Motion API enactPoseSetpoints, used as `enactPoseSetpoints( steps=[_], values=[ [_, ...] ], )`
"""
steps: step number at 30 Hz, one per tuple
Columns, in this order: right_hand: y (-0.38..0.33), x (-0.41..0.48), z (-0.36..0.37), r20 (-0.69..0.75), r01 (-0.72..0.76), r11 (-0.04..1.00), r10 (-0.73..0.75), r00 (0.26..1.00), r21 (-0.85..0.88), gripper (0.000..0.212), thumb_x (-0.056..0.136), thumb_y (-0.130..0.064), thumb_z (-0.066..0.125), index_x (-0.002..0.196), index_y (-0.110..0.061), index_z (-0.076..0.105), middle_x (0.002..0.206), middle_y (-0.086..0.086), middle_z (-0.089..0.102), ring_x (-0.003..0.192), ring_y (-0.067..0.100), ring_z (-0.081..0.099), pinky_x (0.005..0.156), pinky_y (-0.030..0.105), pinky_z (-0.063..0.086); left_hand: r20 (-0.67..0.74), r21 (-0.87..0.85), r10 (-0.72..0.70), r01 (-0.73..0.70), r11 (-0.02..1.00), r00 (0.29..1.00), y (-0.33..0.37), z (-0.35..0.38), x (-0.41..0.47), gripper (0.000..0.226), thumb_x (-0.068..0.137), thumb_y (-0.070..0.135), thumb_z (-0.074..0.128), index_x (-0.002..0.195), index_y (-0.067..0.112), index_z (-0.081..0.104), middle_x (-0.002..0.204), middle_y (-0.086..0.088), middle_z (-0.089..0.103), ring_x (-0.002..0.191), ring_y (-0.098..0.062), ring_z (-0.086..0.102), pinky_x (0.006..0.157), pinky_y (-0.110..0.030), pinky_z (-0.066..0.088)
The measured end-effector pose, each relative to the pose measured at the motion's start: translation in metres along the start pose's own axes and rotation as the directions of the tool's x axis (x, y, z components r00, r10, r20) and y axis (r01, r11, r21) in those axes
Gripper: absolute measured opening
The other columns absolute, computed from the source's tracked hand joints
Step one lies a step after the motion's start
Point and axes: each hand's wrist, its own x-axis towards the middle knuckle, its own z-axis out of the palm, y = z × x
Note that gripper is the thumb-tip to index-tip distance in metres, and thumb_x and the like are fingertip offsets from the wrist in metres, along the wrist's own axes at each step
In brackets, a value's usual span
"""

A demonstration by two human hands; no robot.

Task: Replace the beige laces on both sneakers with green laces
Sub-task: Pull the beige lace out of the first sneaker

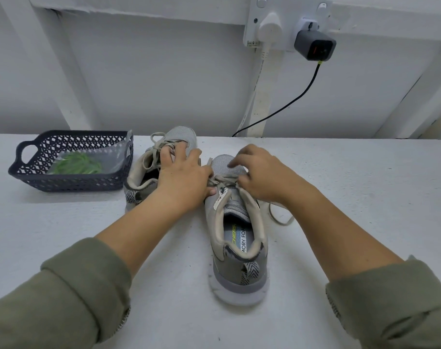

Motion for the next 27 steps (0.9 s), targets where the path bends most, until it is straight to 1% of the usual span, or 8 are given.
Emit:
enactPoseSetpoints(
  steps=[5, 9, 13, 15, 20, 24, 25, 27],
  values=[
    [0.009, 0.009, 0.005, 0.062, 0.050, 0.995, -0.044, 0.997, -0.087, 0.021, 0.095, -0.025, 0.054, 0.105, -0.014, 0.070, 0.102, 0.005, 0.061, 0.096, 0.023, 0.056, 0.082, 0.036, 0.047, -0.020, 0.005, -0.001, 0.001, 1.000, 1.000, -0.001, 0.001, 0.000, 0.049, 0.086, 0.063, 0.050, 0.129, 0.041, 0.054, 0.152, -0.002, 0.027, 0.140, -0.035, 0.010, 0.106, -0.050, 0.009],
    [0.027, 0.006, 0.011, -0.002, -0.080, 0.978, 0.081, 0.997, -0.191, 0.013, 0.094, -0.012, 0.050, 0.101, -0.012, 0.061, 0.097, 0.005, 0.053, 0.092, 0.028, 0.056, 0.078, 0.038, 0.048, -0.021, 0.012, -0.008, 0.008, 1.000, 1.000, -0.002, 0.001, -0.001, 0.049, 0.086, 0.066, 0.049, 0.129, 0.043, 0.054, 0.151, -0.001, 0.028, 0.139, -0.035, 0.012, 0.108, -0.052, 0.013],
    [0.023, 0.000, 0.003, 0.016, -0.036, 0.998, 0.035, 0.999, 0.045, 0.018, 0.098, -0.026, 0.051, 0.109, -0.017, 0.063, 0.098, -0.005, 0.050, 0.089, 0.015, 0.051, 0.083, 0.032, 0.044, -0.013, 0.026, -0.010, 0.010, 1.000, 1.000, 0.000, 0.000, 0.000, 0.049, 0.086, 0.065, 0.048, 0.129, 0.041, 0.054, 0.150, -0.001, 0.029, 0.138, -0.035, 0.013, 0.108, -0.052, 0.014],
    [0.014, 0.000, 0.000, 0.073, 0.006, 0.998, -0.010, 0.997, 0.055, 0.024, 0.096, -0.030, 0.056, 0.114, -0.018, 0.066, 0.102, -0.005, 0.057, 0.092, 0.013, 0.052, 0.083, 0.030, 0.043, -0.015, 0.026, -0.010, 0.011, 1.000, 1.000, 0.000, 0.000, -0.001, 0.049, 0.086, 0.065, 0.049, 0.128, 0.041, 0.054, 0.150, -0.001, 0.030, 0.138, -0.035, 0.013, 0.108, -0.052, 0.014],
    [0.011, 0.000, 0.003, 0.007, -0.025, 0.989, 0.026, 1.000, -0.146, 0.018, 0.093, -0.024, 0.053, 0.103, -0.014, 0.065, 0.103, 0.004, 0.061, 0.098, 0.024, 0.057, 0.086, 0.036, 0.045, -0.023, 0.023, -0.006, 0.007, 1.000, 1.000, -0.001, 0.002, -0.001, 0.049, 0.086, 0.065, 0.048, 0.129, 0.041, 0.054, 0.149, -0.001, 0.031, 0.138, -0.035, 0.014, 0.108, -0.052, 0.013],
    [0.015, -0.005, 0.000, -0.055, -0.341, 0.771, 0.371, 0.927, -0.537, 0.026, 0.086, -0.017, 0.056, 0.111, -0.013, 0.058, 0.112, 0.006, 0.055, 0.109, 0.028, 0.049, 0.099, 0.048, 0.034, -0.026, 0.015, -0.009, 0.010, 1.000, 1.000, -0.002, 0.004, -0.001, 0.049, 0.086, 0.065, 0.049, 0.128, 0.040, 0.055, 0.148, -0.002, 0.032, 0.138, -0.036, 0.013, 0.106, -0.052, 0.008],
    [0.014, -0.006, 0.000, -0.047, -0.365, 0.756, 0.407, 0.912, -0.544, 0.029, 0.085, -0.013, 0.055, 0.114, -0.013, 0.057, 0.115, 0.008, 0.052, 0.110, 0.029, 0.048, 0.099, 0.049, 0.034, -0.028, 0.020, -0.009, 0.009, 1.000, 1.000, -0.001, 0.004, -0.001, 0.049, 0.086, 0.065, 0.049, 0.128, 0.040, 0.055, 0.147, -0.002, 0.032, 0.138, -0.036, 0.013, 0.107, -0.053, 0.009],
    [0.013, -0.004, 0.001, -0.050, -0.271, 0.848, 0.280, 0.959, -0.456, 0.035, 0.087, -0.014, 0.053, 0.122, -0.015, 0.055, 0.122, 0.009, 0.049, 0.112, 0.029, 0.047, 0.098, 0.047, 0.035, -0.031, 0.029, -0.007, 0.008, 1.000, 0.999, -0.001, 0.005, -0.001, 0.049, 0.086, 0.064, 0.049, 0.128, 0.039, 0.055, 0.148, -0.002, 0.032, 0.138, -0.036, 0.013, 0.107, -0.053, 0.011]
  ],
)
